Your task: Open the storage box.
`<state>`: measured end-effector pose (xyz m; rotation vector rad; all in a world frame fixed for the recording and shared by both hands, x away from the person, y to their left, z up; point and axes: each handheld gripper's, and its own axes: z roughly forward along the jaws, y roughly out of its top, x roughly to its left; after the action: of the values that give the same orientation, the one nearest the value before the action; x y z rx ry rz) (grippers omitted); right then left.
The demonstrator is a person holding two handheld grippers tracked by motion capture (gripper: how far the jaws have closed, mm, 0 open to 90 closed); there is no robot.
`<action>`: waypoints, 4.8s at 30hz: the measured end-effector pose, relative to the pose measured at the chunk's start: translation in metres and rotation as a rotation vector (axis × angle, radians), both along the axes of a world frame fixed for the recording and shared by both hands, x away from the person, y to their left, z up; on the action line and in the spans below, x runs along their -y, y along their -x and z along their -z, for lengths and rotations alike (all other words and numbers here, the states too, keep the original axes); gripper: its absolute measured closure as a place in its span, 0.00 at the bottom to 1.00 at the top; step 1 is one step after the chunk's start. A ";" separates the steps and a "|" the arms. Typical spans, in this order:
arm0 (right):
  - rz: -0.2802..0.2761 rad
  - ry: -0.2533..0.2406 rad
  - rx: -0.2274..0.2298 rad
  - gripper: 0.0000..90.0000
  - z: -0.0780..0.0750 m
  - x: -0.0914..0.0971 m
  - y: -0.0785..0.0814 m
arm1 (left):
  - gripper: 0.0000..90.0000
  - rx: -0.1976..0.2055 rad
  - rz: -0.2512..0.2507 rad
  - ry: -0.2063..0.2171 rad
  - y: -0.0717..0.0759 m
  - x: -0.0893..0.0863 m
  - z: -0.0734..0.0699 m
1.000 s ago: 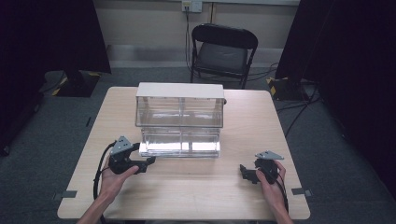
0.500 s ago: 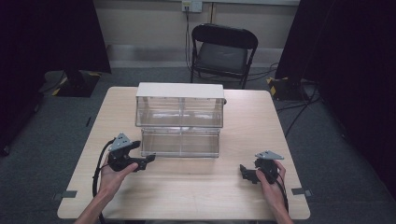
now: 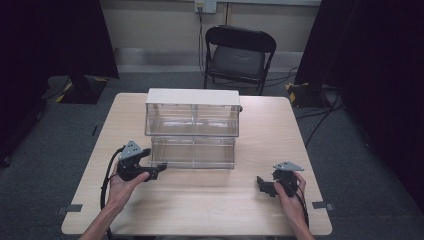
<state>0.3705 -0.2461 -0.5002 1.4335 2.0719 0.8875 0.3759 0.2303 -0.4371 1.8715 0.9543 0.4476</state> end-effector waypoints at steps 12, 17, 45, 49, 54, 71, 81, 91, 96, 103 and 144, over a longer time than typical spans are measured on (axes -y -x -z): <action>-0.001 0.000 0.000 0.12 0.000 0.000 0.000 | 0.16 0.008 0.001 -0.010 -0.003 -0.001 -0.005; 0.000 0.000 0.000 0.12 0.000 0.000 0.000 | 0.17 0.018 -0.013 -0.002 -0.005 -0.001 -0.008; -0.001 0.000 0.000 0.12 0.000 0.000 0.000 | 0.17 0.021 -0.037 0.056 -0.015 -0.004 -0.009; -0.001 0.000 0.000 0.12 0.000 0.000 0.000 | 0.17 0.029 -0.035 0.052 -0.016 -0.004 -0.012; 0.000 0.000 0.000 0.12 0.000 0.000 0.000 | 0.17 0.029 -0.038 0.044 -0.017 -0.003 -0.014; -0.001 0.000 0.000 0.12 0.000 0.000 0.000 | 0.18 0.038 -0.036 0.055 -0.021 0.000 -0.021; -0.001 0.000 0.000 0.12 0.000 0.000 0.000 | 0.17 0.045 -0.037 0.052 -0.021 0.000 -0.023; 0.000 0.000 0.000 0.12 0.000 0.000 0.000 | 0.16 0.047 -0.046 0.028 -0.022 0.002 -0.026; -0.001 0.000 0.000 0.12 0.000 0.000 0.000 | 0.16 0.037 -0.041 0.029 -0.023 0.002 -0.027; -0.001 0.000 0.000 0.12 0.000 0.000 0.000 | 0.15 0.035 -0.036 0.041 -0.024 0.001 -0.027; -0.001 0.000 0.000 0.12 0.000 0.000 0.000 | 0.14 0.071 -0.016 0.062 -0.024 0.001 -0.043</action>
<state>0.3705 -0.2461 -0.5002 1.4330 2.0726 0.8874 0.4001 0.2292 -0.3945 1.7820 0.9259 0.4854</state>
